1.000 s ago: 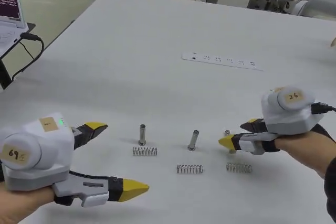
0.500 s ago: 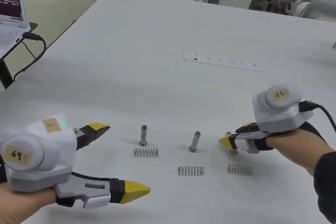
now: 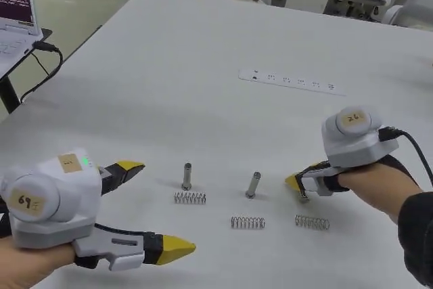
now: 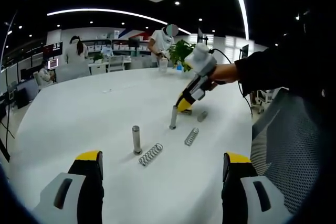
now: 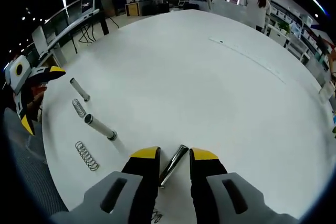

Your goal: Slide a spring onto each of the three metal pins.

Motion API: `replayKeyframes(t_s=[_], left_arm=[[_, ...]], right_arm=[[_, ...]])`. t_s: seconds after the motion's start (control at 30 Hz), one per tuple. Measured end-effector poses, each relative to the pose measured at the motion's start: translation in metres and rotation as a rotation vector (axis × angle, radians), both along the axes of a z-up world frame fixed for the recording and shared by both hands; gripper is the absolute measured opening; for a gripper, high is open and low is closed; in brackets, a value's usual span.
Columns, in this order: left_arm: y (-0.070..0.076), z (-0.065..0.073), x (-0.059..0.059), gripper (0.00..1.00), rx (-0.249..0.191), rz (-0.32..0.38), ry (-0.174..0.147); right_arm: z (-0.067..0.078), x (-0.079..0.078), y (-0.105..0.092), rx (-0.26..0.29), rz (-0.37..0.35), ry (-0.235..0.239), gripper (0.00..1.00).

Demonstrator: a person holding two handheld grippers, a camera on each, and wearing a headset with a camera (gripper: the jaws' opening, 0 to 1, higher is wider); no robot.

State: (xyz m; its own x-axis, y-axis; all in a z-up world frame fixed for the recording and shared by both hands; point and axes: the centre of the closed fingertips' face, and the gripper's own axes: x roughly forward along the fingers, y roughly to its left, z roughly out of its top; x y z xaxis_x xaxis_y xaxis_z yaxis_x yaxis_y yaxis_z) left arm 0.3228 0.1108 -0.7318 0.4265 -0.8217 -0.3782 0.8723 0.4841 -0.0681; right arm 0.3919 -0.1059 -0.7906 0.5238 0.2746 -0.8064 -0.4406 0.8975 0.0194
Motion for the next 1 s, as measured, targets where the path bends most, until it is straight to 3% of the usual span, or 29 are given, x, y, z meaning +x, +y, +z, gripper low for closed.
replayKeyframes(t_s=[0.47, 1.0], left_arm=[[-0.0004, -0.0007, -0.0005, 0.92, 0.000, -0.001, 0.002], [-0.0006, -0.0009, -0.0007, 0.91, -0.002, 0.001, 0.003]], right_arm=[[-0.0043, 0.0008, 0.0006, 0.007, -0.047, 0.036, 0.15], [-0.0037, 0.0029, 0.0005, -0.026, -0.037, 0.020, 0.07]])
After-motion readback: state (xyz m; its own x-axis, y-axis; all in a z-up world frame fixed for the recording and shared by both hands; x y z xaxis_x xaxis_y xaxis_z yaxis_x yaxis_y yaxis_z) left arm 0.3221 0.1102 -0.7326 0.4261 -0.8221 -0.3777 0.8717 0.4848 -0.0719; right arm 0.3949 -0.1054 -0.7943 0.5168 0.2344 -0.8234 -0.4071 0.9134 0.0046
